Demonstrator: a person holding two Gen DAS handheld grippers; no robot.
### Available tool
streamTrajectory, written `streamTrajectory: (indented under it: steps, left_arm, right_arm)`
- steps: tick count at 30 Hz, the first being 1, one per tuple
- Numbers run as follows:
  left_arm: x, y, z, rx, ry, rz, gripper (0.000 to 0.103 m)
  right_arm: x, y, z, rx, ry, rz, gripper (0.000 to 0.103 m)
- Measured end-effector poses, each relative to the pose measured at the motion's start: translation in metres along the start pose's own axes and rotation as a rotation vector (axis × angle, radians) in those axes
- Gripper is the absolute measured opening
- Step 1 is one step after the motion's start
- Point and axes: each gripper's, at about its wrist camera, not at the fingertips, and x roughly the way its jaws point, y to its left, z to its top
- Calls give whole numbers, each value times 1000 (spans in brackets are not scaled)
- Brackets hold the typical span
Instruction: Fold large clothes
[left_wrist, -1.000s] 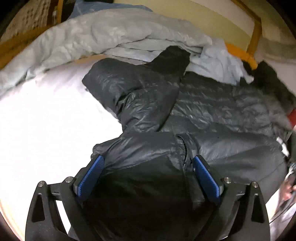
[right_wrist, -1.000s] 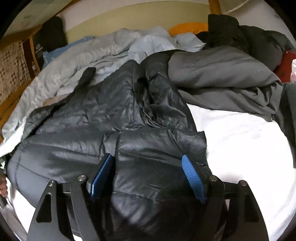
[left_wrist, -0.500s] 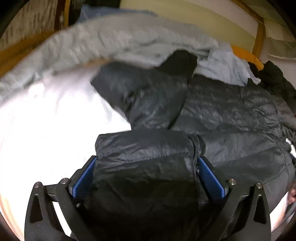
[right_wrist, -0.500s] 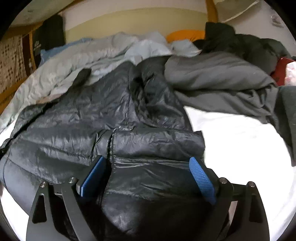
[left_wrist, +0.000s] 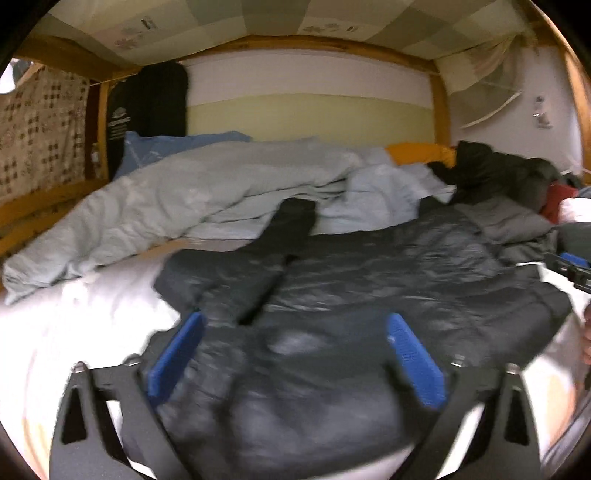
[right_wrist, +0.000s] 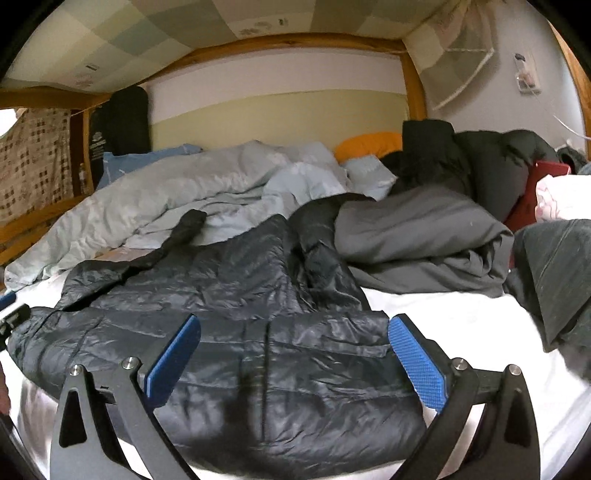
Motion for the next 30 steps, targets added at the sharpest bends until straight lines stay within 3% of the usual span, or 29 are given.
streamTrajectory:
  steps: [1, 4, 9, 12, 13, 15, 22, 25, 28, 30]
  left_arm:
    - [-2, -8, -1, 7, 3, -30, 70]
    - [-10, -32, 2, -23, 7, -139, 52]
    - [-23, -69, 11, -136, -23, -293, 52]
    - [-11, -88, 11, -147, 14, -272, 48]
    - [-6, -94, 9, -151, 30, -269, 32]
    - [8, -103, 1, -150, 83, -261, 8]
    - [37, -111, -26, -146, 219, -207, 6]
    - [40, -109, -29, -162, 224, -213, 7]
    - [50, -117, -39, -86, 262, -196, 7]
    - [50, -125, -47, 17, 231, -188, 7]
  right_arm:
    - [-1, 2, 0, -9, -1, 3, 103]
    - [-6, 8, 0, -38, -13, 2, 103]
    - [-3, 15, -5, -85, -3, -2, 103]
    - [2, 17, -11, -123, 23, -23, 103]
    - [3, 17, -12, -132, 24, -35, 103]
    - [1, 15, -12, -132, 20, -38, 103]
    - [-2, 3, -14, -106, 28, -27, 103]
    - [0, 0, -14, -95, 37, -36, 103]
    - [0, -2, -11, -74, 38, -17, 103]
    - [-2, -2, -10, -65, 38, 13, 103]
